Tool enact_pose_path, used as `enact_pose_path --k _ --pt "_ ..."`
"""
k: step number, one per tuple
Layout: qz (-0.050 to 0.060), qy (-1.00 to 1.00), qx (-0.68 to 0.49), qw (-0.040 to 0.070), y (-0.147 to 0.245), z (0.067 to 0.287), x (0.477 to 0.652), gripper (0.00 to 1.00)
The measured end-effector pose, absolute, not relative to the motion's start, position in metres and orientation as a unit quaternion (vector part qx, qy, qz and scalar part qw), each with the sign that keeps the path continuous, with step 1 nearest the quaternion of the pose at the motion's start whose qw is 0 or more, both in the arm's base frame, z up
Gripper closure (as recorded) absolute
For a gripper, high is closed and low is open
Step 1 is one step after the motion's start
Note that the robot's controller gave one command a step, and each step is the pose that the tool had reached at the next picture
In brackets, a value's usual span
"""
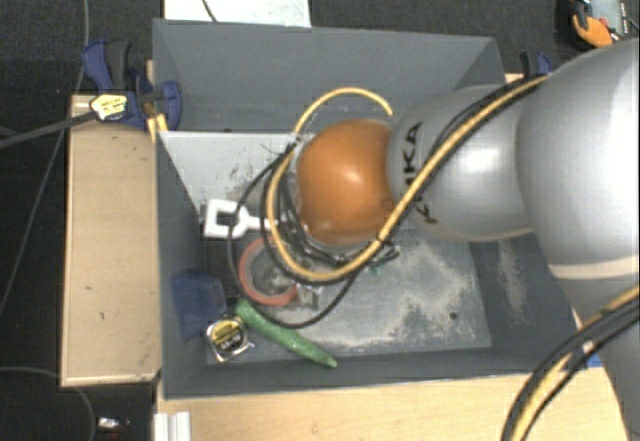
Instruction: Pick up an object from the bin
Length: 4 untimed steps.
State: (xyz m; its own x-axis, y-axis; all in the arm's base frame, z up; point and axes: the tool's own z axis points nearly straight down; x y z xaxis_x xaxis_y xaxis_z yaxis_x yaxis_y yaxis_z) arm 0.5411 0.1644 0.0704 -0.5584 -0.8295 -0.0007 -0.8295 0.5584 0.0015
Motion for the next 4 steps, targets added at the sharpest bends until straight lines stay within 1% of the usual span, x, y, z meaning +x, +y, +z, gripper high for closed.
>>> enact_pose_path --k 1,2,3,4 --pt "-0.001 -0.883 0.47 0.0 0.164 0.07 0.541 1.0" --pt "-0.001 -0.884 0.468 -0.001 0.165 0.079 0.541 1.0" --pt "-0.001 -0.884 0.467 -0.001 0.165 0.097 0.541 1.0" --pt "-0.001 -0.885 0.466 -0.002 0.165 0.121 0.541 1.0"
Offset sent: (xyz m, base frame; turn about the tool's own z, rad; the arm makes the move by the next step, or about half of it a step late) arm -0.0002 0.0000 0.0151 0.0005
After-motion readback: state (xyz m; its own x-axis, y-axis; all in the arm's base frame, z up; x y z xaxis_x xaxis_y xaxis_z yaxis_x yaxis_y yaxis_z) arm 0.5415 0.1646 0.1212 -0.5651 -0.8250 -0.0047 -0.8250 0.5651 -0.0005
